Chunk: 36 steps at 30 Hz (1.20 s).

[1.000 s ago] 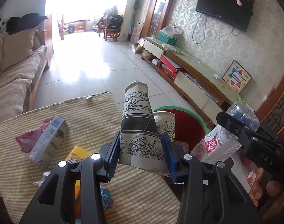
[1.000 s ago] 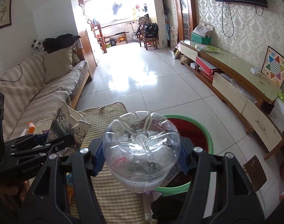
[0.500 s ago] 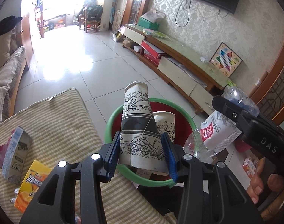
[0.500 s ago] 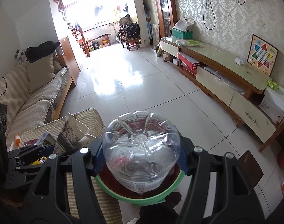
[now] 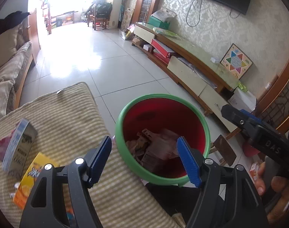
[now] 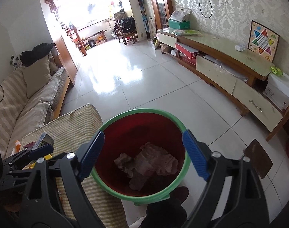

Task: Collect trash
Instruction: 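Carry the cups and bottle over the red bin and open both tools, then grasp crumpled brown paper with the left tool while the right tool grasps a foil snack bag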

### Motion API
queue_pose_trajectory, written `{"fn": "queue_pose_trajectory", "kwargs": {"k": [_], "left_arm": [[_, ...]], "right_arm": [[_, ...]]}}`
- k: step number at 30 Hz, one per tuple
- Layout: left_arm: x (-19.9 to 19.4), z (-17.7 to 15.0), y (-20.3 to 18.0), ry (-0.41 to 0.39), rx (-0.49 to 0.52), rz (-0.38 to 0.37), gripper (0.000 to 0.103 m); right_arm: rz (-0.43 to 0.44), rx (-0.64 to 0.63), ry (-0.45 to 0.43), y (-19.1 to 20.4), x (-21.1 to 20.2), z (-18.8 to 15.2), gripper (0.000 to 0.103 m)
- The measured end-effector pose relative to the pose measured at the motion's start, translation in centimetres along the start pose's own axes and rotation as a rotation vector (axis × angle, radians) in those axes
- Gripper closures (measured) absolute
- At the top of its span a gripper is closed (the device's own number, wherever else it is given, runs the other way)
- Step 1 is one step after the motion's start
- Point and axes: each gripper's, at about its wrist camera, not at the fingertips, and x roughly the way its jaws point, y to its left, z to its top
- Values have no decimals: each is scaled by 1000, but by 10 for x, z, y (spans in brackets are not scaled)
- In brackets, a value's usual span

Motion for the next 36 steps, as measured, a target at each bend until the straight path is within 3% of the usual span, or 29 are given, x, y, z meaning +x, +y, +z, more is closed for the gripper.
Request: {"fn": "queue_pose_trajectory", "kwargs": {"k": [6,10,13,17,24,28,30,36], "left_arm": [[-59,-32,33,-57,-43,32,33],[-94,-59,75,-78,-103,102,32],[-109,-85,114,-47,-160,175,33],[-108,-124,167,32,-290,228,34],[-65,-163,227,137,-510,150,41],[-54,-170,237,127,-578,75,60],[-53,-171,239,112,-594,35,83],[-80,-174,235,37,-599,64,87]], "right_arm": [[51,-17,44,29,-9,-18,17],[110,-80,92,66,-15,-40,17],[141,-154,130,95,-19,-58,17],[179,-190,180,119,-25,-82,16],[242,-288,292,159,-34,-122,16],[288,-308,354,177,-33,-142,16],[315,-314,382,187,-30,-150,16],[420,-329,463,220,-19,-170,16]]}}
